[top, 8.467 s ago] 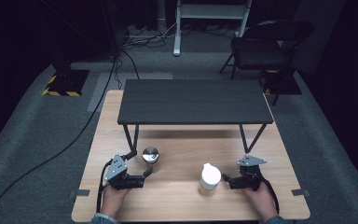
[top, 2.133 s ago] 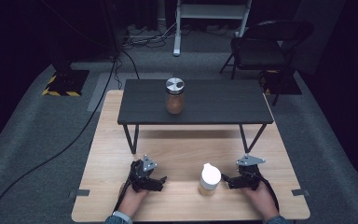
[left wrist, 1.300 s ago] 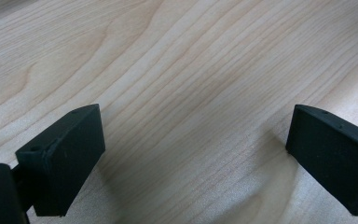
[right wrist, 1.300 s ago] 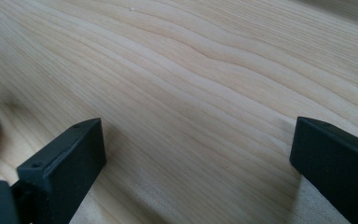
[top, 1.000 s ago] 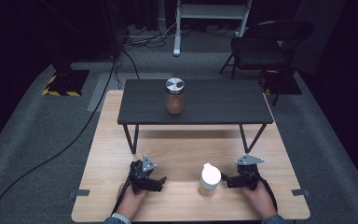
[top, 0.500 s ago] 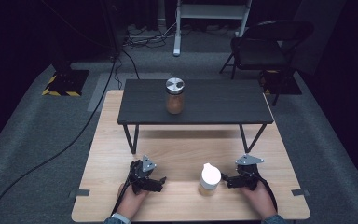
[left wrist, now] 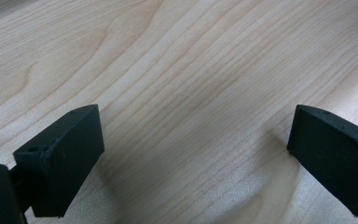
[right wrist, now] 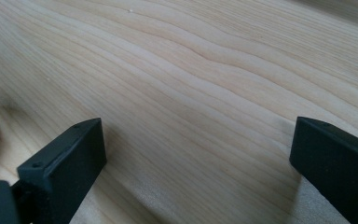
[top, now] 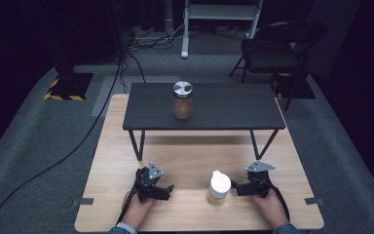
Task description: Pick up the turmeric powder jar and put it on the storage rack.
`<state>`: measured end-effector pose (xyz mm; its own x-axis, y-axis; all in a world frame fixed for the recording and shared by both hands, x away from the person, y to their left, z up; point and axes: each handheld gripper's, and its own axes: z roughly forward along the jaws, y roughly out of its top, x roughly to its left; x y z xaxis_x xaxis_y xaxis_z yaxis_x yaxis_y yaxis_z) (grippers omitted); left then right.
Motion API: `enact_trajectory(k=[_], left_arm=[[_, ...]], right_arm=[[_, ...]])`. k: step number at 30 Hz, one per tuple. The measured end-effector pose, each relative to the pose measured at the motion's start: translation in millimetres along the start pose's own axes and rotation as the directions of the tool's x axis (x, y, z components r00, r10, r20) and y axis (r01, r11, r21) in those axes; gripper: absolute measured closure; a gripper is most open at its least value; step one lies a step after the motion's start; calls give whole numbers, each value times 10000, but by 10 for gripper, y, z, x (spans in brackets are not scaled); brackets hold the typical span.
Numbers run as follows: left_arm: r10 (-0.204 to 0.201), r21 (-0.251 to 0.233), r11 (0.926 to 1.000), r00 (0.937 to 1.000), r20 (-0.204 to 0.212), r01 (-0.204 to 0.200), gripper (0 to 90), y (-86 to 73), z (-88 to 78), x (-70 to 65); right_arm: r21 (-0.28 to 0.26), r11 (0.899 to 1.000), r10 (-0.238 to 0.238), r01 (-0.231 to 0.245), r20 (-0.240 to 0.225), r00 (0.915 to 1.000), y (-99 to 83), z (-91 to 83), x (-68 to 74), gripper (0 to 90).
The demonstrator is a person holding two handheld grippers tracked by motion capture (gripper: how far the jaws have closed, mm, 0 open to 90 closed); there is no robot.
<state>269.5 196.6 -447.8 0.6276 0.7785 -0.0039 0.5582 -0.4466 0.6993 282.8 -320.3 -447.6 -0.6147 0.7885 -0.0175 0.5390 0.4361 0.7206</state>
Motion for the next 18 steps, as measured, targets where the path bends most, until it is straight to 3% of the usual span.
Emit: enact_trajectory(k=[18], left_arm=[[-20,32,10000,10000,23,20,23,9,5,4]], right_arm=[[-23,9998,204,-204,181,9996,-15,-13,42,38]])
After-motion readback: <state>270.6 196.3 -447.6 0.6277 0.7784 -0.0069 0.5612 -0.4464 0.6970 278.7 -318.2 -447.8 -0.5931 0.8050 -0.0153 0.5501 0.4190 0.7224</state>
